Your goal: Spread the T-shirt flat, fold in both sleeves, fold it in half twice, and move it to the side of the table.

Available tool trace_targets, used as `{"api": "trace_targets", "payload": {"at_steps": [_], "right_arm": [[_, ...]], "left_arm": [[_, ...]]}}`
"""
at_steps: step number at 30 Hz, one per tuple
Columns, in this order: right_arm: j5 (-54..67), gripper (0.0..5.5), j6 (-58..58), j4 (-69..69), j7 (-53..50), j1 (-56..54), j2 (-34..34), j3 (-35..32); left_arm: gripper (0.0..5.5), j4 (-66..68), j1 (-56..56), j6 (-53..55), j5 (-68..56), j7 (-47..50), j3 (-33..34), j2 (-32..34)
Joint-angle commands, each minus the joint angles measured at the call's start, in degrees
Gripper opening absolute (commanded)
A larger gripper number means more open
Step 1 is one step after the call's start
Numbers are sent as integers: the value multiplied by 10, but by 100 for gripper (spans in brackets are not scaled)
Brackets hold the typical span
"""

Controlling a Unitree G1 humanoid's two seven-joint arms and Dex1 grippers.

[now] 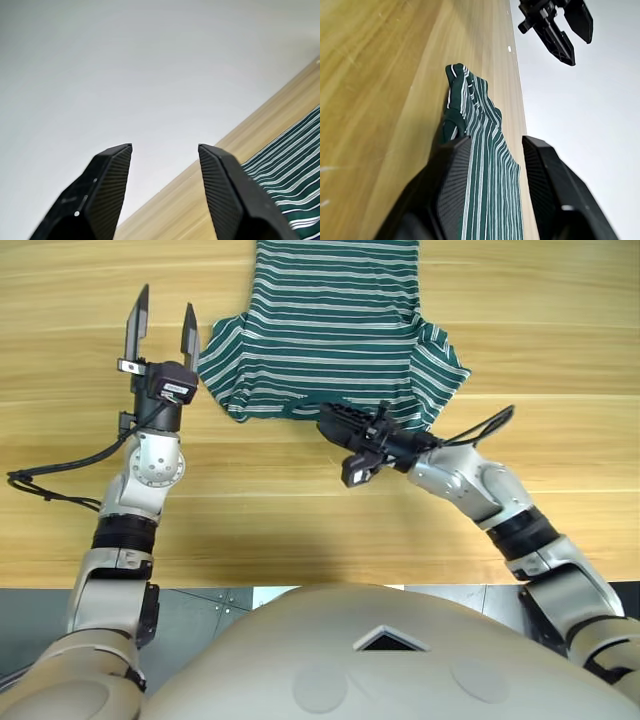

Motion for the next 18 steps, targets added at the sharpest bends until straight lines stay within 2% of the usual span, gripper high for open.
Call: {"api": "trace_targets", "payload": {"at_steps": [1, 8, 18], "right_arm": [[-75, 186, 32, 116, -57, -62, 37, 33], [-102, 186, 32, 219, -96, -102, 54, 64], [-112, 186, 18, 219, -83, -141, 36, 85]], "left_arm": [[245, 15, -11, 5, 16, -7, 0, -12], [245, 25, -16, 4, 31, -7, 0, -28], [245, 27, -25, 0, 40, -4, -2, -41]]}}
